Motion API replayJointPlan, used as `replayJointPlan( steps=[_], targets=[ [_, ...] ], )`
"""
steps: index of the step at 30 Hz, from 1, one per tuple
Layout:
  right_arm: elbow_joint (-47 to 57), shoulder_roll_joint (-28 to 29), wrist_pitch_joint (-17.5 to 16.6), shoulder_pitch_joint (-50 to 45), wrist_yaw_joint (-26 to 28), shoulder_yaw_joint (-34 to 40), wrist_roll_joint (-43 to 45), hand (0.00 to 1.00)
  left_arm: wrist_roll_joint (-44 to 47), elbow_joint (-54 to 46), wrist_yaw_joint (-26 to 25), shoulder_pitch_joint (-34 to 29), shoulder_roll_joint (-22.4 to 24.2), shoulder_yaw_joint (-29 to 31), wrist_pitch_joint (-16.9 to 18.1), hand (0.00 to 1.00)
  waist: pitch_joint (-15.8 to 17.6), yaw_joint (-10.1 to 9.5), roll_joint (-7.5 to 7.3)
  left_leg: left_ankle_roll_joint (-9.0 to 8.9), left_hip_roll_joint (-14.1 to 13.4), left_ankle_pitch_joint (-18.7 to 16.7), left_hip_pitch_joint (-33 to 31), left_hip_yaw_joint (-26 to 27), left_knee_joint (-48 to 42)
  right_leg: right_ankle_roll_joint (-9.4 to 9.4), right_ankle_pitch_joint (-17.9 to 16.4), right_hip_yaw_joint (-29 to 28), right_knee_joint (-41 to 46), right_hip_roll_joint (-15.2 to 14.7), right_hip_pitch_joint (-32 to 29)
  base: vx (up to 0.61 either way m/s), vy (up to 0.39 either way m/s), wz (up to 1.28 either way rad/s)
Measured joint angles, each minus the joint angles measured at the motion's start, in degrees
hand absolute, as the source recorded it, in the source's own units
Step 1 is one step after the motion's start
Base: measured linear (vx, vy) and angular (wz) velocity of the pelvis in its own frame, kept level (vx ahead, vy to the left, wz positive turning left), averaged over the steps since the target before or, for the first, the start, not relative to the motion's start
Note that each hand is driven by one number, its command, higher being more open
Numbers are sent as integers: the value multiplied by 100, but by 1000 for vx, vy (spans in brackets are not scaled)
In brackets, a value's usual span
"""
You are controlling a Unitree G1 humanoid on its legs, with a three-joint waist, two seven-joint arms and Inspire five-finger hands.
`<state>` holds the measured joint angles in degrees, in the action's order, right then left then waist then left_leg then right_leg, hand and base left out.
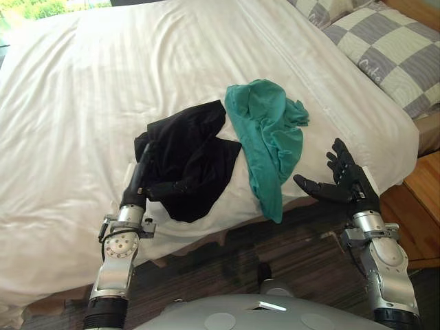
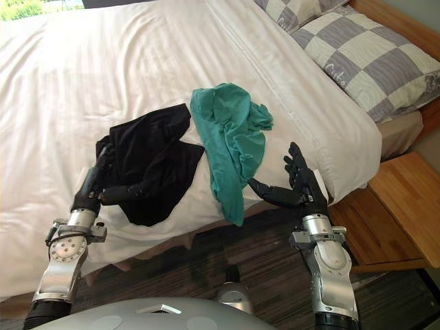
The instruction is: Tidy up the quilt and then pick up the clothes from the bed and put them into the laundry hamper
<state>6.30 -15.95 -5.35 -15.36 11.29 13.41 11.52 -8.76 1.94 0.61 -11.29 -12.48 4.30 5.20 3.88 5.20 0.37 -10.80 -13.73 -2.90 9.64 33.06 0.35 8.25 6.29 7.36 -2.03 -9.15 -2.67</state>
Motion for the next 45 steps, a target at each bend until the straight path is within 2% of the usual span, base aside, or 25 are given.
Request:
replayJointPlan(
  steps=[5, 6, 8, 9, 10, 11, 13, 15, 18, 20, 24, 26, 28, 34, 36, 39, 42, 43, 45],
  targets=[
    [500, 59, 0, -14, 23, -25, 29, 100, -1279, 319, -473, -6, -165, -2, -438, 100, -12, 19, -15, -47, -16, 27, -123, 178, 36, 4, 51, -167, 7, 58, -264, -50, -23, -18],
    [595, 50, -1, 46, 77, -28, 105, 100, -2040, 306, -660, 63, -431, -4, -564, 100, -14, 19, -31, -72, -34, 52, -246, 224, 37, -32, 89, -217, 10, 86, -425, -66, -34, -16],
    [602, 32, 1, 156, 105, -34, 281, 100, -2543, 315, -697, 263, -862, -1, -718, 100, 3, 9, -60, -83, -71, 81, -407, 268, 14, -76, 129, -282, 13, 135, -610, -66, -42, -15],
    [603, -43, 2, 335, 120, -22, 479, 100, -2796, 333, -665, 574, -1306, 10, -886, 100, 65, 17, -70, -78, -87, 125, -580, 270, -3, -84, 165, -304, 23, 153, -796, -81, -50, -10],
    [607, -69, 2, 377, 124, -13, 516, 100, -2820, 340, -647, 639, -1383, 12, -918, 100, 89, 17, -66, -79, -87, 132, -613, 271, -5, -85, 169, -311, 33, 154, -834, -87, -46, -6],
    [634, -200, 2, 586, 163, 55, 685, 100, -3022, 415, -472, 949, -1622, 67, -1018, 0, 241, 21, -34, -59, -87, 162, -733, 276, -16, -120, 207, -339, 79, 153, -983, -94, -19, -7],
    [812, -366, 2, 820, 246, 215, 833, 100, -3126, 474, -11, 1223, -1811, 216, -1082, 0, 477, 20, 45, -50, -77, 204, -873, 299, -20, -143, 251, -447, 90, 155, -1157, -86, -11, -9],
    [1077, -568, -7, 961, 447, 472, 955, 100, -3133, 364, 264, 1274, -1813, 284, -1078, 0, 716, 55, 221, -41, -94, 236, -925, 333, -10, -141, 253, -481, 89, 187, -1239, -46, -16, -9],
    [1292, -911, -17, 1064, 603, 665, 972, 100, -3123, 251, 320, 1219, -1789, 298, -1062, 0, 921, 109, 444, -36, -114, 243, -920, 374, -9, -141, 252, -507, 87, 211, -1253, -23, -8, -6],
    [1328, -999, -17, 1101, 713, 692, 972, 100, -2950, 231, 233, 1172, -1791, 321, -1046, 0, 994, 122, 483, -36, -124, 253, -920, 385, -8, -140, 253, -520, 83, 226, -1261, -39, -1, -3],
    [1461, -1056, -15, 1102, 851, 670, 948, 100, -2653, 132, 284, 1191, -2008, 332, -984, 0, 1067, 128, 411, -54, -153, 301, -971, 317, -5, -133, 255, -461, 75, 240, -1260, -57, -2, 8],
    [1551, -1061, -1, 1159, 832, 613, 898, 100, -2271, 107, 587, 1313, -2257, 342, -899, 0, 1105, 112, 348, -56, -168, 364, -1036, 212, 23, -131, 257, -366, 77, 237, -1255, -48, -3, 21],
    [1550, -1063, 61, 1312, 773, 468, 661, 100, -1992, 109, 804, 1397, -2368, 346, -875, 0, 1106, 114, 347, -43, -166, 434, -1073, 103, 101, -131, 257, -267, 80, 231, -1251, -12, -3, 22],
    [777, -1080, 698, 2164, 379, -454, -455, 100, -836, 561, 1139, 1813, -2257, 334, -656, 0, 1135, -127, 309, 17, -198, 502, -1108, -208, 109, -152, 243, 15, 62, 203, -1066, -3, -7, 25],
    [247, -1071, 984, 2376, 251, -666, -486, 100, -440, 791, 1177, 2064, -2041, 334, -514, 0, 1191, -262, 216, 35, -206, 525, -1130, -376, 106, -163, 231, 189, 33, 182, -935, -12, 4, 39],
    [-473, -923, 1280, 2670, -64, -866, -698, 100, -50, 1036, 1149, 2391, -1911, 338, -136, 0, 1350, -435, -111, 28, -242, 562, -1312, -648, 26, -166, 229, 434, -115, 174, -801, -26, -3, 41],
    [-1052, -766, 1383, 2990, -486, -869, -910, 100, -25, 1108, 1168, 2654, -1879, 335, 153, 0, 1477, -573, -356, 8, -316, 582, -1453, -822, -35, -177, 223, 579, -115, 213, -800, -18, -21, 28],
    [-1126, -767, 1384, 3053, -568, -868, -912, 100, -25, 1110, 1170, 2693, -1880, 335, 193, 0, 1495, -591, -398, 6, -320, 584, -1468, -835, -41, -177, 223, 592, -115, 215, -800, -12, -9, 16],
    [-1650, -769, 1389, 3336, -892, -840, -1113, 100, -10, 1153, 1186, 2847, -1878, 327, 243, 0, 1530, -642, -592, 6, -343, 584, -1552, -921, -111, -181, 221, 654, -115, 217, -796, -21, -1, 13]
  ],
)
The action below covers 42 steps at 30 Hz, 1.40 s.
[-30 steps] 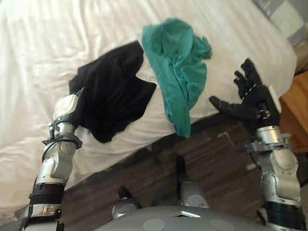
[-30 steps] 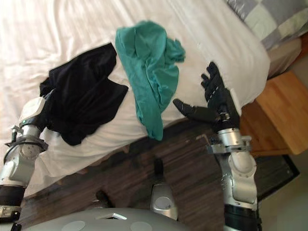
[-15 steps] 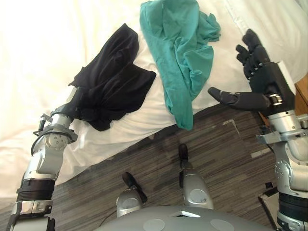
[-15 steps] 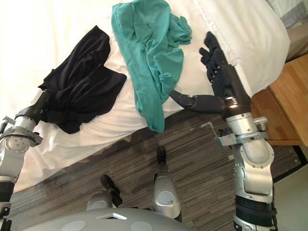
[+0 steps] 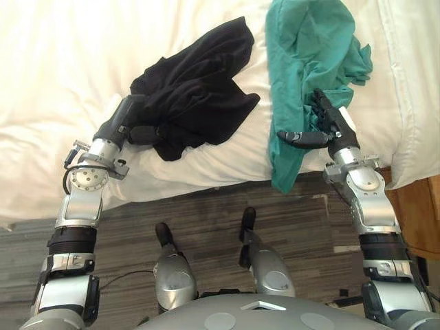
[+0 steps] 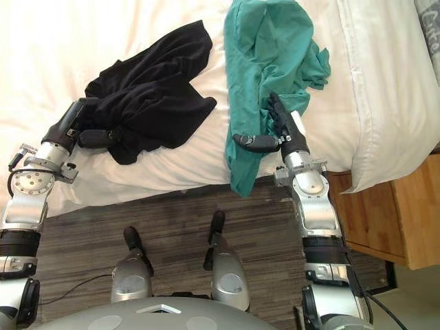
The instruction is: Tidy up the quilt and then pick up the clothes from the bed and put them into the laundry hamper
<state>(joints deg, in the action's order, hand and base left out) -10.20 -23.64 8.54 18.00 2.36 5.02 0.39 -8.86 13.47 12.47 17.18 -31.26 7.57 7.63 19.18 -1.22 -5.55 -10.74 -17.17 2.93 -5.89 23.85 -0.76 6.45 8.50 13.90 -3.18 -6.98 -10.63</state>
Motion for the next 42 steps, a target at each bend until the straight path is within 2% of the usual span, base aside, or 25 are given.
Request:
replayJointPlan(
  steps=[1, 2, 4, 6, 8, 11, 13, 16, 19, 21, 24, 25, 27, 30, 33, 34, 35, 38, 40, 42],
  targets=[
    [-140, -11, 0, 78, -96, 8, 1, 100, 4, 8, 10, 56, 1, -5, 8, 0, 6, -14, -42, 0, -7, 0, -20, -22, -10, -3, -2, 15, 0, 3, 0, -34, 0, 16],
    [-406, -49, 2, 259, -261, 30, 0, 0, 26, 8, 13, 144, 2, -35, 11, 0, 25, -19, -103, -8, -15, 5, -73, -88, -19, -17, -11, 64, 0, 5, -2, -31, 1, 16],
    [-937, -132, 14, 611, -395, 43, -55, 0, 32, 19, -12, 355, 13, -123, 13, 0, 57, -50, -169, -15, -22, 38, -157, -171, -18, -36, -24, 120, 3, 7, -27, -51, 5, 21],
    [-1503, -233, 45, 992, -311, 46, -524, 0, 185, 95, -87, 557, 20, -248, 13, 0, 94, -117, -221, -25, -38, 92, -222, -222, 9, -59, -39, 149, 16, 24, -81, -46, 1, 14],
    [-2078, -489, 62, 1429, 66, -15, -1089, 0, 408, 204, -199, 797, 60, -374, 15, 0, 157, -217, -270, -35, -51, 175, -260, -250, 83, -63, -40, 154, 46, 48, -142, -33, -8, 3],
    [-2558, -730, 79, 1702, 567, -11, -1118, 0, 704, 329, -261, 988, 67, -494, 36, 0, 186, -324, -350, -48, -69, 254, -236, -304, 179, -95, -61, 184, 134, 73, -180, -7, -1, 5],
    [-2663, -734, 76, 1743, 597, 2, -1109, 0, 768, 383, -284, 1020, 84, -504, 119, 0, 208, -340, -396, -52, -73, 279, -188, -315, 210, -108, -71, 184, 187, 75, -178, 12, 8, 4],
    [-3006, -615, -14, 1762, 578, 9, -1034, 0, 853, 426, -600, 1004, 246, -634, 107, 0, 198, -353, -436, -51, -81, 281, -93, -333, 210, -126, -86, 179, 204, 77, -90, 3, 14, 3],
    [-3216, -340, -342, 1531, 433, 8, -406, 0, 849, 457, -935, 896, 448, -726, 39, 0, 188, -344, -448, -51, -108, 281, 82, -292, 215, -155, -111, 159, 200, 112, 63, 13, 7, -5],
    [-3207, 35, -802, 1014, 273, -21, 287, 0, 824, 453, -1320, 696, 639, -748, -116, 0, 85, -313, -478, -51, -131, 281, 273, -194, 216, -165, -160, 124, 201, 135, 219, 25, 2, -9],
    [-2983, 609, -1419, 60, 177, -446, 1256, 0, 820, 386, -1897, 154, 1022, -939, -414, 0, -382, -174, -471, -50, -134, 278, 482, -60, 243, -140, -244, 111, 187, 138, 405, 62, -2, -4],
    [-2889, 717, -1529, -160, 178, -592, 1436, 0, 820, 383, -2001, 13, 1101, -993, -461, 0, -504, -157, -460, -50, -134, 277, 529, -30, 260, -141, -267, 110, 186, 139, 443, 97, -5, -3],
    [-2614, 1030, -1762, -822, 259, -966, 2071, 0, 821, 365, -2238, -367, 1361, -1164, -559, 0, -736, -97, -378, -46, -134, 242, 743, 81, 312, -116, -335, 100, 181, 148, 618, 72, 3, -2],
    [-2264, 1731, -2137, -1894, 767, -1454, 3191, 0, 937, 337, -2560, -1167, 1962, -1237, -504, 0, -1016, 20, -3, -79, -105, 66, 1064, 309, 336, -62, -426, 51, 174, 119, 888, 41, 31, -6],
    [-2250, 1995, -2198, -2346, 1240, -1668, 3380, 0, 1759, 483, -2576, -1673, 2335, -1226, -193, 0, -1111, 117, 228, 39, -20, -21, 1231, 328, 281, 78, -541, 156, 174, -8, 1166, 40, 31, 21],
    [-2238, 2027, -2198, -2486, 1401, -1759, 3375, 0, 2163, 530, -2466, -1932, 2471, -1210, -46, 0, -1157, 132, 296, 167, 9, -122, 1220, 328, 96, 105, -630, 258, 211, -97, 1289, 52, 36, 51],
    [-2092, 2063, -2197, -2647, 1510, -1787, 3374, 0, 2507, 558, -2332, -2142, 2561, -1195, 53, 0, -1179, 136, 328, 277, 21, -229, 1107, 327, -226, 143, -674, 404, 224, -192, 1421, 46, 37, 60],
    [-1550, 2050, -2199, -2910, 1720, -1767, 3339, 0, 2926, 701, -2105, -2579, 2804, -1056, 203, 0, -1238, 179, 456, 361, -2, -306, 678, 316, -842, 194, -812, 881, 392, -363, 1563, 42, 32, 92],
    [-1246, 2035, -2197, -2954, 1739, -1669, 3173, 0, 3278, 705, -1934, -2910, 2923, -963, 211, 0, -1268, 236, 518, 615, 25, -162, 313, 341, -1117, 148, -953, 1456, 543, -473, 1702, 33, 21, 141],
    [-1001, 1993, -2191, -3025, 1732, -1531, 3138, 0, 3619, 701, -1738, -3128, 2967, -891, 211, 0, -1261, 256, 535, 1052, 155, 137, 121, 470, -1012, 93, -1088, 2069, 623, -545, 1902, -2, 19, 152]
  ],
)
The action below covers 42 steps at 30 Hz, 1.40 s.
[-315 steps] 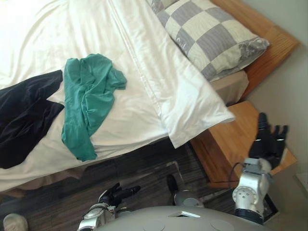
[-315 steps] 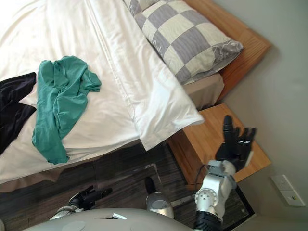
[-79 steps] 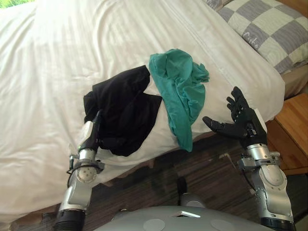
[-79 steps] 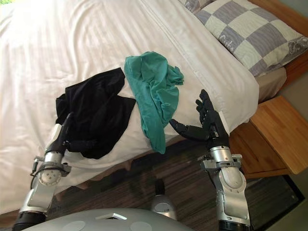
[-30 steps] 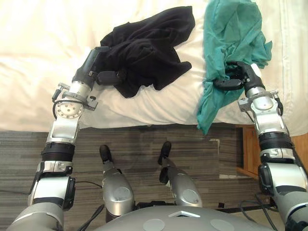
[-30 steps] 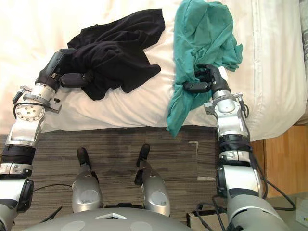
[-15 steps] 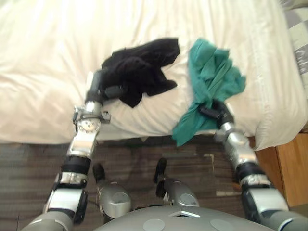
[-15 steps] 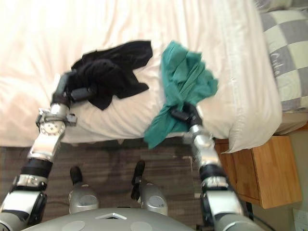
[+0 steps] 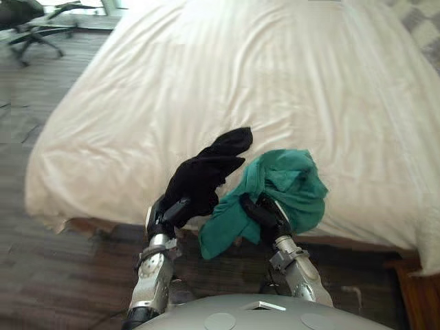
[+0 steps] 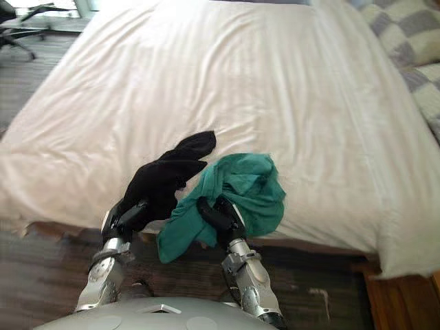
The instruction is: Tidy up the quilt and then pick up the clothes from the bed and put them into the laundry hamper
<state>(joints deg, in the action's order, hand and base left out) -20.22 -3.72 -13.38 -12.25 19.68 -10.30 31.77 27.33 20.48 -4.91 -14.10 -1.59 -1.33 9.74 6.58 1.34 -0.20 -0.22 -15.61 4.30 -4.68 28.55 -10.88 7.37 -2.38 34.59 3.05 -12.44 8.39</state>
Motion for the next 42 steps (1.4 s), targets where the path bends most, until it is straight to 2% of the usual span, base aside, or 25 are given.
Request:
replayJointPlan(
  steps=[1, 2, 3, 4, 5, 6, 7, 9, 10, 12, 13, 14, 15, 17, 18, 19, 20, 22, 23, 24, 30, 35, 39, 41, 42],
  targets=[
    [107, -25, 4, -65, 0, 90, -8, 0, 170, -3, 135, -106, 21, 65, 0, 0, -1, 0, 18, 214, 103, 172, -25, 43, 209, 5, -57, 308, 5, -13, 114, -37, 49, 180],
    [257, -85, 13, -172, 2, 196, -27, 0, 388, -32, 311, -283, 68, 174, 1, 0, -33, 1, 131, 408, 234, 300, -2, 184, 617, 25, -105, 773, 13, -43, 250, -25, 69, 187],
    [321, -122, 67, -306, 93, 434, -144, 0, 532, -39, 455, -476, 123, 222, 2, 0, -41, -5, 155, 267, 256, 15, 8, 506, 741, 106, -144, 1221, 6, -74, 393, -8, 77, 173],
    [321, -130, 118, -375, 111, 547, -212, 0, 603, -39, 503, -574, 126, 218, 1, 0, -50, 17, 170, 214, 258, -74, 4, 702, 659, 109, -146, 1449, 15, -121, 493, 63, 73, 168],
    [318, -229, 216, -554, 133, 668, -230, 0, 625, -42, 666, -775, 157, 215, -1, 0, -91, 18, 236, 122, 289, -63, -2, 928, 477, 142, -168, 1863, 111, -211, 663, 120, 92, 175],
    [289, -387, 275, -770, 133, 695, -289, 0, 626, -43, 852, -968, 208, 199, -6, 0, -173, 20, 369, -89, 394, 121, -6, 928, 569, 189, -202, 2237, 300, -282, 805, 138, 106, 173],
    [219, -412, 301, -831, 128, 699, -409, 0, 626, -37, 899, -997, 206, 195, -30, 0, -165, 13, 356, -48, 550, 168, -21, 754, 627, 199, -211, 2418, 449, -372, 891, 134, 139, 174],
    [106, -447, 303, -1086, 124, 647, -853, 0, 614, -37, 1072, -1039, 179, 131, -135, 0, -168, -68, 370, 114, 909, 150, -106, 191, 828, 186, -203, 2716, 1338, -811, 951, 134, 158, 164],
    [7, -418, 303, -1203, 119, 532, -968, 0, 612, -34, 1136, -1019, 95, 30, -171, 0, -132, -110, 313, 241, 1146, 186, -120, -197, 940, 12, -86, 2649, 2111, -1181, 910, 210, 171, 188],
    [-106, -380, 302, -1336, 108, 283, -1134, 0, 584, 2, 1149, -969, -105, -173, -263, 0, -95, -96, 288, 440, 1396, 250, -114, -938, 1153, -833, 499, 2069, 3154, -1495, 699, 229, 102, 209],
    [-232, -260, 277, -1344, 109, 178, -1128, 0, 585, 121, 1135, -821, -261, -297, -265, 0, -24, -92, 333, 524, 1449, 292, -131, -1388, 1261, -608, -162, 1292, 3366, -1259, 411, 171, 9, 214],
    [-261, -100, 231, -1338, 109, 46, -1132, 0, 588, 339, 1093, -621, -416, -297, -268, 0, 66, -78, 243, 550, 1503, 307, -144, -1724, 1360, -458, -692, 567, 3177, -815, 95, 145, -8, 194],
    [-271, -42, 152, -1356, 110, -21, -1137, 0, 596, 462, 1077, -539, -495, -298, -275, 0, 100, -50, 237, 566, 1539, 317, -166, -1870, 1407, -415, -880, 211, 3023, -574, -38, 129, -46, 200],
    [-270, -13, -96, -1430, 52, -142, -1140, 0, 619, 809, 1059, -298, -734, -339, -429, 0, 144, 221, 70, 666, 1818, 376, -143, -2549, 1576, -270, -1324, -1329, 2238, 410, -505, 180, -100, 208],
    [-262, -44, -128, -1439, 15, -122, -1071, 0, 618, 895, 1068, -235, -762, -380, -488, 0, 152, 236, 74, 737, 1894, 438, -108, -2778, 1589, -315, -1356, -1671, 2066, 619, -583, 241, -151, 183],
    [-310, -67, -81, -1421, -3, 23, -929, 0, 611, 1084, 1073, -132, -837, -529, -541, 0, 153, 231, 69, 738, 2042, 450, 10, -3080, 1575, -348, -1374, -2240, 1752, 895, -669, 238, -138, 153],
    [-380, -73, -51, -1405, -8, 205, -816, 0, 616, 1135, 1107, -135, -883, -645, -566, 0, 150, 223, 59, 680, 2178, 438, 148, -3255, 1581, -403, -1371, -2527, 1595, 1010, -735, 221, -115, 137],
    [-498, -134, -26, -1397, 9, 358, -700, 0, 623, 1148, 1199, -257, -907, -714, -570, 0, 126, 175, 57, 688, 2333, 232, 399, -3328, 1598, -427, -1376, -2726, 1400, 958, -750, 154, -50, 77],
    [-519, -151, 24, -1389, 12, 348, -582, 0, 624, 1148, 1204, -328, -909, -707, -568, 0, 63, 168, 37, 693, 2342, 74, 438, -3043, 1595, -387, -1298, -2717, 1161, 864, -751, 121, -24, 34],
    [-721, -92, 5, -1266, -150, 8, -441, 0, 612, 1085, 1140, -466, -504, -949, -466, 0, -190, 199, -66, 351, 2087, -38, 714, -2519, 1602, -455, -545, -2946, 290, 864, -426, 60, -3, 8],
    [-989, -71, 4, -1048, -161, 24, -441, 0, 587, 1222, 1151, -466, -485, -943, -420, 0, -199, 189, -89, 334, 2073, -56, 734, -2445, 1602, -454, -544, -3007, 264, 870, -426, 0, 0, -4],
    [-1719, 64, 13, -555, -307, 247, -322, 0, 57, 1757, 1314, -384, -514, -893, 45, 0, -205, 167, -87, 301, 2075, -98, 854, -2408, 1604, -431, -470, -2985, 81, 863, -214, -1, -10, -4],
    [-2230, 183, 35, -146, -309, 567, 49, 0, -797, 2251, 1240, -284, -618, -891, 451, 0, -199, -38, -96, 255, 2077, -184, 892, -2441, 1538, -385, -415, -2777, -80, 825, -26, -21, -34, 12],
    [-2270, 150, 72, 38, -300, 678, 36, 0, -1059, 2351, 1079, -82, -642, -882, 536, 0, -84, -147, -102, 121, 2086, -634, 400, -2360, 617, -396, -371, -2565, -83, 731, -18, -32, -3, 44],
    [-2248, 68, 73, 197, -276, 735, 28, 0, -1188, 2349, 970, 3, -636, -878, 579, 0, 126, -150, -14, -115, 1923, -1061, 18, -1942, -263, -397, -373, -2350, -34, 726, 65, -80, 38, 77]
  ],
)
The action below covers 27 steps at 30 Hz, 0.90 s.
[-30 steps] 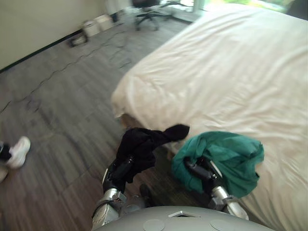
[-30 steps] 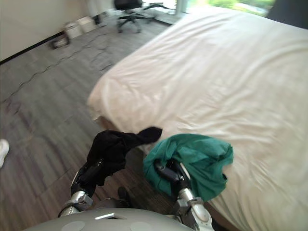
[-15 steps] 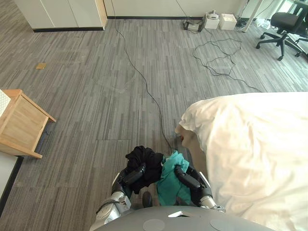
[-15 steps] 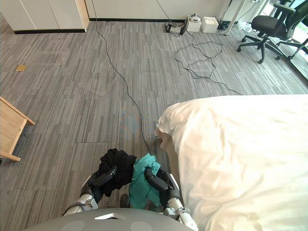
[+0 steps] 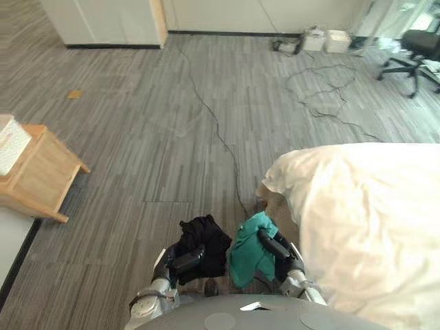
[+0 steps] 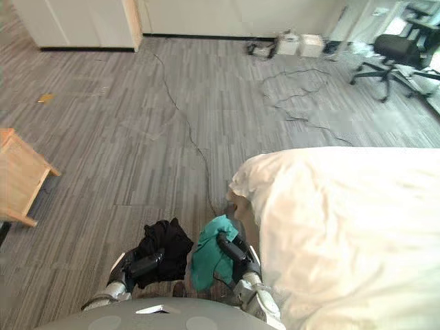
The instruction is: Tidy up the quilt and then pick up the clothes from the bed and put them into the laundry hamper
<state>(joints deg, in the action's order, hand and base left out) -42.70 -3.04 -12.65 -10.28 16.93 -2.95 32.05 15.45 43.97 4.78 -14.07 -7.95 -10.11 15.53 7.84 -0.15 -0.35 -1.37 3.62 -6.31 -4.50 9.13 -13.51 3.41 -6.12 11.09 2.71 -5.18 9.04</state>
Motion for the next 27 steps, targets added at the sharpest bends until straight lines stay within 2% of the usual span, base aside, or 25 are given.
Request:
replayJointPlan(
  steps=[1, 2, 3, 4, 5, 7, 9, 11, 12, 13, 14, 15, 16, 18, 19, 20, 22, 23, 24, 25, 26, 27],
  targets=[
    [92, -110, 12, 66, 0, 24, -3, 0, -21, -3, -103, 57, 35, 0, -1, 0, 192, 14, 176, -157, -239, -308, -220, 540, -612, -1, -52, 239, 24, 56, 152, -87, 62, 82],
    [118, -162, 38, 89, 3, 22, -7, 0, -12, -4, -149, 62, 83, 8, -3, 0, 237, 13, 257, -144, -285, -385, -239, 642, -699, 23, -97, 319, 35, 73, 214, -52, 98, 77],
    [128, -192, 163, 164, 4, 20, -30, 0, 26, -21, -214, 63, 156, 106, -25, 0, 260, -36, 327, -43, -210, -376, -216, 628, -595, 67, -142, 435, 43, 35, 244, -11, 103, 49],
    [195, -185, 255, 208, 13, 8, -37, 0, 71, -100, -259, 63, 168, 164, -37, 0, 303, -152, 312, 112, -105, -278, -178, 619, -357, 86, -131, 543, 6, -13, 229, -11, 104, 39],
    [256, -168, 296, 221, 22, 8, -44, 0, 72, -156, -294, 64, 164, 175, -45, 0, 337, -186, 299, 140, -57, -259, -143, 616, -220, 109, -118, 613, -14, -40, 228, -18, 70, 30],
    [501, -179, 419, 219, 80, -71, -256, 0, 67, -261, -364, 69, 176, 213, -51, 0, 422, -318, 302, 176, -10, -226, -74, 904, 59, 289, 49, 868, -339, -123, 347, 6, 42, 27],
    [518, -230, 460, 265, 159, -224, -255, 0, 70, -285, -377, 59, 179, 250, -50, 0, 469, -446, 380, 375, 19, -159, -75, 918, -19, 309, 154, 894, -547, -119, 470, 47, 28, 10],
    [497, -227, 485, 268, 198, -346, -306, 0, 144, -282, -377, 21, 191, 330, -48, 0, 487, -465, 396, 385, 80, -251, -34, 898, -28, 304, 167, 925, -566, -137, 587, 52, 17, 19],
    [464, -222, 497, 270, 230, -372, -465, 0, 242, -280, -366, -14, 207, 362, -48, 0, 479, -514, 413, 482, 110, -291, 64, 877, 85, 300, 160, 932, -495, -152, 608, 22, 7, 6],
    [411, -226, 546, 258, 237, -456, -496, 0, 231, -262, -304, -85, 246, 425, -48, 0, 465, -609, 443, 600, 129, -357, 265, 897, 291, 329, 70, 927, -169, -183, 561, 32, 3, -1],
    [395, -233, 604, 236, 238, -466, -535, 0, 226, -243, -210, -219, 260, 433, -34, 0, 412, -627, 494, 663, 96, -367, 367, 914, 397, 340, -164, 945, 422, -229, 362, 48, -1, 3],
    [393, -239, 605, 211, 234, -461, -659, 0, 207, -157, -90, -354, 268, 421, 46, 0, 360, -611, 503, 792, 48, -381, 385, 922, 395, 308, -522, 889, 1740, -371, -67, 104, -5, 20],
    [390, -184, 604, 157, 229, -467, -713, 0, 236, -167, 135, -532, 215, 461, 106, 0, 299, -595, 406, 845, 104, -425, 426, 865, 377, 352, -584, 870, 3377, -608, -579, 175, -31, 25],
    [334, -105, 605, 182, 222, -550, -710, 0, 184, -132, 204, -613, 10, 446, 210, 0, 263, -620, 168, 812, 264, -427, 594, 764, 534, 523, -373, 671, 4904, -764, -1143, 272, -69, 19],
    [333, -112, 604, 208, 223, -582, -704, 0, 171, -69, 205, -630, -40, 416, 208, 0, 276, -597, 124, 785, 304, -381, 699, 669, 629, 386, -469, 735, 5369, -773, -1400, 292, -72, 26],
    [334, -127, 604, 207, 218, -539, -693, 0, 146, -62, 176, -618, -51, 369, 201, 0, 292, -553, 149, 784, 305, -382, 806, 526, 693, 124, -651, 925, 5516, -774, -1642, 241, -50, 35],
    [351, -161, 604, 205, 120, -485, -675, 0, 64, -75, 163, -560, -120, 214, 186, 0, 353, -416, 218, 777, 287, -375, 1006, 213, 798, -150, -910, 1134, 5301, -792, -2081, 236, -50, 68],
    [370, -167, 602, 198, 73, -452, -656, 0, 64, -79, 163, -549, -151, 141, 168, 0, 384, -369, 247, 790, 265, -367, 1083, 99, 811, -162, -996, 1174, 5102, -809, -2237, 305, -85, 99],
    [486, -217, 606, 234, -29, -429, -614, 0, 65, -84, 164, -421, -167, 41, 129, 0, 458, -267, 311, 733, 185, -398, 1242, -95, 826, -149, -988, 1272, 4334, -826, -2453, 343, -113, 101],
    [550, -269, 581, 251, -77, -404, -555, 0, 66, -85, 158, -350, -158, -53, 48, 0, 518, -243, 392, 640, 69, -452, 1393, -296, 822, 60, -820, 1298, 3178, -751, -2540, 359, -125, 98],
    [567, -275, 577, 250, -118, -401, -463, 0, 66, -85, 154, -299, -156, -105, 38, 0, 525, -244, 399, 573, 8, -491, 1466, -395, 825, 260, -653, 1213, 2469, -700, -2595, 380, -168, 94],
    [622, -221, 578, 222, -183, -381, -428, 0, 76, -123, 173, -267, -168, -141, 40, 0, 534, -258, 323, 431, -29, -581, 1605, -541, 843, 453, -204, 938, 1447, -666, -2701, 402, -224, 84]
  ],
)
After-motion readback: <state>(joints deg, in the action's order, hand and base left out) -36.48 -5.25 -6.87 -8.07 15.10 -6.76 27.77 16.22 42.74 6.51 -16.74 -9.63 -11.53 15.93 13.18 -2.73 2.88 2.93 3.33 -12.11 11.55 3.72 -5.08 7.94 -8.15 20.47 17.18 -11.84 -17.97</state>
